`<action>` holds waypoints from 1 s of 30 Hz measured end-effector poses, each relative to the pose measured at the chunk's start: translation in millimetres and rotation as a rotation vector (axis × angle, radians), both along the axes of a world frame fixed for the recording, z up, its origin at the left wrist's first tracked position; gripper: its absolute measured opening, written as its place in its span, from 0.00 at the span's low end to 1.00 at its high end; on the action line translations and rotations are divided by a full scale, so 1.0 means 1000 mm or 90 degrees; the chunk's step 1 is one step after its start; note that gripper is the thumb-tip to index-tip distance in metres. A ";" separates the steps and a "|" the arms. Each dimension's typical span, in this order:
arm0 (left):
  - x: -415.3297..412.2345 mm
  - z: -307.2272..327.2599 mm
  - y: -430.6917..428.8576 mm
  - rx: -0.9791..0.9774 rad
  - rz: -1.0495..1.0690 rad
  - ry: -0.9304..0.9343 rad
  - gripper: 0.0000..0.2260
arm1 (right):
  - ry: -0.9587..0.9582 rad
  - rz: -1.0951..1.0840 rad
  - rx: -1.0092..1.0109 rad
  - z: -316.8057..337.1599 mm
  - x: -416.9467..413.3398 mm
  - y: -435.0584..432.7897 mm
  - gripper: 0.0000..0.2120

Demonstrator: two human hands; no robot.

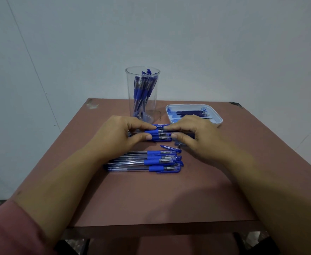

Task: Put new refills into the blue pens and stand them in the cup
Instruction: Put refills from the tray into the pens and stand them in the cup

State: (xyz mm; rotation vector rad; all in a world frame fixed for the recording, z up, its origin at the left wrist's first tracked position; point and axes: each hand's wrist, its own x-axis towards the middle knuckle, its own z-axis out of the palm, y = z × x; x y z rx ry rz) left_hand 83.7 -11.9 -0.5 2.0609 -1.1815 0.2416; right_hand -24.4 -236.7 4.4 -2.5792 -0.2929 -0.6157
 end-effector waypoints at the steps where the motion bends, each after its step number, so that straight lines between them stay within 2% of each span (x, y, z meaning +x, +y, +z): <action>1: 0.001 0.000 0.000 -0.005 -0.001 0.003 0.14 | 0.000 0.000 0.004 0.000 -0.001 0.000 0.16; 8: 0.000 -0.001 0.000 -0.006 0.000 0.001 0.15 | 0.005 -0.020 0.039 0.000 -0.001 -0.005 0.07; 12: 0.000 0.000 0.000 -0.013 -0.001 0.010 0.14 | 0.003 -0.004 0.031 0.000 0.001 -0.001 0.13; 17: -0.003 0.000 -0.001 -0.011 -0.004 0.012 0.14 | -0.002 0.009 0.043 -0.003 0.004 0.000 0.09; 22: -0.002 0.000 0.000 -0.017 -0.003 0.026 0.13 | 0.072 -0.004 -0.001 0.005 -0.002 -0.009 0.18; 26: -0.001 0.000 0.000 -0.019 0.000 0.024 0.13 | 0.180 -0.034 -0.069 0.010 -0.008 -0.020 0.14; 30: -0.001 -0.001 0.000 -0.013 0.001 0.023 0.13 | 0.196 -0.028 -0.062 0.009 -0.005 -0.018 0.10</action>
